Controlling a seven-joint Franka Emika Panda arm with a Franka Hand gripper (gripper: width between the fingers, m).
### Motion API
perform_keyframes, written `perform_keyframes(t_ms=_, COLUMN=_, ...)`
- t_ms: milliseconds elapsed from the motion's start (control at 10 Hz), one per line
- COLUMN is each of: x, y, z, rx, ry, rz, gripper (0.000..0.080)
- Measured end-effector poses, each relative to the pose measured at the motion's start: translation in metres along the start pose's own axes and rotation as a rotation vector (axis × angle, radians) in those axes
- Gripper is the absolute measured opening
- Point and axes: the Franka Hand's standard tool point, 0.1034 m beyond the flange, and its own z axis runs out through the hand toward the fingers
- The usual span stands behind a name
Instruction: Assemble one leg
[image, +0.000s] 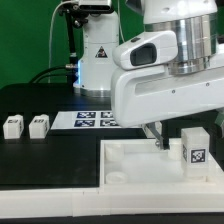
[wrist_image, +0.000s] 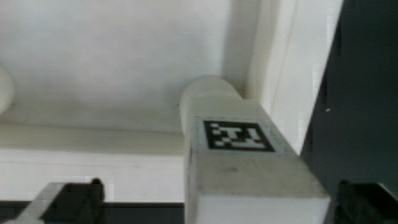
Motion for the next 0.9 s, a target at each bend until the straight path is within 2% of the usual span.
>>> perform_keyframes(t_ms=200, x=-0.0001, y=-0.0014, z=0.0002, rx=0.004, ry=0.000, rz=0.087, gripper=0.0388)
perform_keyframes(t_ms=300, x=-0.0001, y=-0.0024, z=0.0003, rx=0.006, ry=0.000, rz=0.178, gripper=0.0388)
perform_keyframes(t_ms=400, x=0.0000, y=-0.0029, z=0.0001, rx=0.010, ry=0.000, rz=0.280, gripper=0.0292)
perform_keyframes(t_ms=600, x=0.0000, y=-0.0031, z=0.0002, rx=0.011, ry=-0.001, rz=0.506, gripper=0.0292)
perform_keyframes(t_ms=700, x=0.0000, y=-0.0033, z=0.0003, rx=0.004, ry=0.000, rz=0.630, gripper=0.0292)
perform_keyframes(t_ms=800, x=-0.0002, y=-0.0035, z=0.0006, rx=-0.005, ry=0.004, rz=0.868, gripper=0.0292)
perform_keyframes(t_ms=900, x=-0.0006, y=-0.0022, z=0.0016, rx=0.014, ry=0.005, rz=1.085, gripper=0.0292)
